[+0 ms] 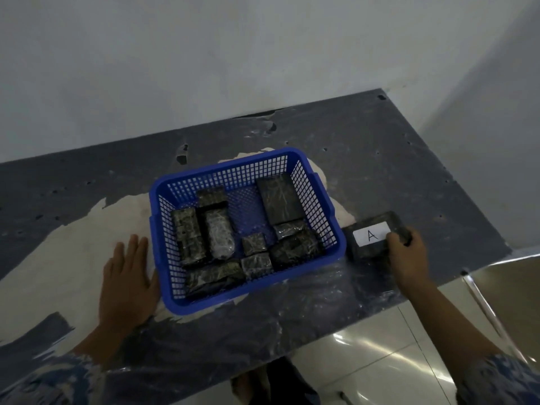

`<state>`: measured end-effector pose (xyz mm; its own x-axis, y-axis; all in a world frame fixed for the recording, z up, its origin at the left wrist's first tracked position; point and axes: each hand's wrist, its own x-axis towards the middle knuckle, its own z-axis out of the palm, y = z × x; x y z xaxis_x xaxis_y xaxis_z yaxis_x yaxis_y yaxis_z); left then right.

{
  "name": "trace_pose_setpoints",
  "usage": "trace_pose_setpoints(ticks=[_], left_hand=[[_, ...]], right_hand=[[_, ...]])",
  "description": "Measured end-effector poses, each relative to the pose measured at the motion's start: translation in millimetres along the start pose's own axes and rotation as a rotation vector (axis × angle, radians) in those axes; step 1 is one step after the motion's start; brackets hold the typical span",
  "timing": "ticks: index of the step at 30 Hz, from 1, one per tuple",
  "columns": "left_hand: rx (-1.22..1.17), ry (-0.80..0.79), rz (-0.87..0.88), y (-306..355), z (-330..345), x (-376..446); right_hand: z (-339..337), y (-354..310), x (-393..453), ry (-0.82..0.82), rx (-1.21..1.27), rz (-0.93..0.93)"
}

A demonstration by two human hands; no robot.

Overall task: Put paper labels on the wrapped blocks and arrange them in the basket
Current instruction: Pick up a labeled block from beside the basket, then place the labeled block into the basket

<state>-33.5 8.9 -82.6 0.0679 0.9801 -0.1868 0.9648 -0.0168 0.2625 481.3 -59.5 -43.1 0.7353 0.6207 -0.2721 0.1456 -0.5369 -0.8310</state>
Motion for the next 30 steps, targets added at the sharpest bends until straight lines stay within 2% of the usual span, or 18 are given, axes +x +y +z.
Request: trace_pose_setpoints(ticks=[9,15,17,20,21,23,26,28,30], left_hand=[[-0.012,0.019,-0.017,3.0,-2.5,0.6],[-0.039,0.047,-0.022,1.5,-0.4,-0.9],[-0.051,0.054,-0.02,0.2,-0.6,-0.6],[-0.071,0.068,-0.014,-0.6,-0.2,0.4],[-0.076,0.066,-0.013,-0.6,0.4,0.8],[-0.083,0.068,-0.019,-1.9,2.1,0.9],[-0.078,0.069,-0.017,-4.9,5.4,2.2],[-0.079,0.069,-0.019,-6.7,6.2,2.1],[-0.082,0.071,-0.025,-8.3,7.4,2.4]], right_hand=[[0.4,4.3,16.8,0.056,-0.403,0.05],[6.9,-9.6,7.8,0.074,-0.48,0.075],[13.9,-28.7,-1.8,0.139,-0.525,-0.03],[38.5,-72.4,-28.4,0.201,-0.525,-0.428],[51.3,-87.6,-39.9,0.149,-0.509,-0.559],[81.8,-114.0,-64.0,-0.067,-0.463,-0.713],[125.9,-129.7,-89.7,-0.402,-0.613,-0.711],[149.4,-129.3,-101.7,-0.515,-0.746,-0.686],[166.2,-127.5,-110.5,-0.553,-0.856,-0.625]])
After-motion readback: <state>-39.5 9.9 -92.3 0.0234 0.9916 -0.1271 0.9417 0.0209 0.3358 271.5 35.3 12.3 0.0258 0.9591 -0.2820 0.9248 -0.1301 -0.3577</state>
